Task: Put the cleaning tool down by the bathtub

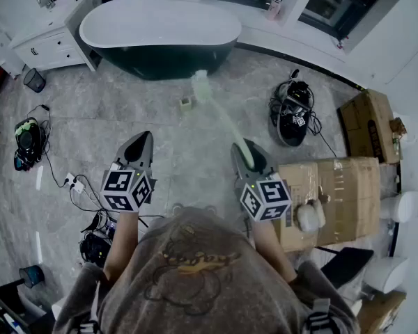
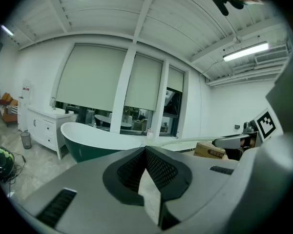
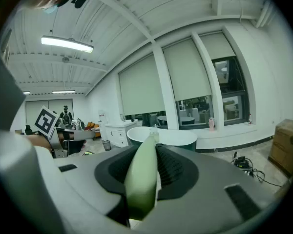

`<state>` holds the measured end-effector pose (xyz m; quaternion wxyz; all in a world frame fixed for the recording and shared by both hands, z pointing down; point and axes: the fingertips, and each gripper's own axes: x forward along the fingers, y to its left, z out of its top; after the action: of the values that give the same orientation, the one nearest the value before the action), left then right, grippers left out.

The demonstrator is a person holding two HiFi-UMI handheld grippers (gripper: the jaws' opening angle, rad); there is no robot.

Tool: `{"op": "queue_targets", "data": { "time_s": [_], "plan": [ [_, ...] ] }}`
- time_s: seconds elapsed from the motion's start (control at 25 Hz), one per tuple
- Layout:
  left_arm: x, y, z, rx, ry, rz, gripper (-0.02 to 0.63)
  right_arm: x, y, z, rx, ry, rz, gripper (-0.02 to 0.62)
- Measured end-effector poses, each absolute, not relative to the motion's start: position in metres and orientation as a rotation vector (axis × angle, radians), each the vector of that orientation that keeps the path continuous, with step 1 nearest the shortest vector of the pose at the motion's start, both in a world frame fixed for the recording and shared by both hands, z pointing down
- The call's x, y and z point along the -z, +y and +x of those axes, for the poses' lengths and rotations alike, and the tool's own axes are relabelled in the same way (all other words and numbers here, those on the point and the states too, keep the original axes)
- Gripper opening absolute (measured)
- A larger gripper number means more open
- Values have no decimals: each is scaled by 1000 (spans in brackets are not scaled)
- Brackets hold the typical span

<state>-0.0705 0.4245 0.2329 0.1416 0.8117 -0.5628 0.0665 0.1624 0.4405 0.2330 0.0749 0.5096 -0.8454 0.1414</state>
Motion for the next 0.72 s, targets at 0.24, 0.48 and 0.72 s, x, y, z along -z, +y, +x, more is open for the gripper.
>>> {"op": "queue_targets", "data": {
  "time_s": [0.24,0.48,0.72],
  "plan": [
    [-237,425,-76,-206,-1601,2354,2,-235,444,153,-432,-2541,1528,114],
    [-241,421,-94,-227,-1569,2372,2,-236,447,132,-451,-2560,1525,114],
    [-251,420,-116,-252,-1535,2396,2,-236,450,117,-462,-2569,1578,114]
  ]
}}
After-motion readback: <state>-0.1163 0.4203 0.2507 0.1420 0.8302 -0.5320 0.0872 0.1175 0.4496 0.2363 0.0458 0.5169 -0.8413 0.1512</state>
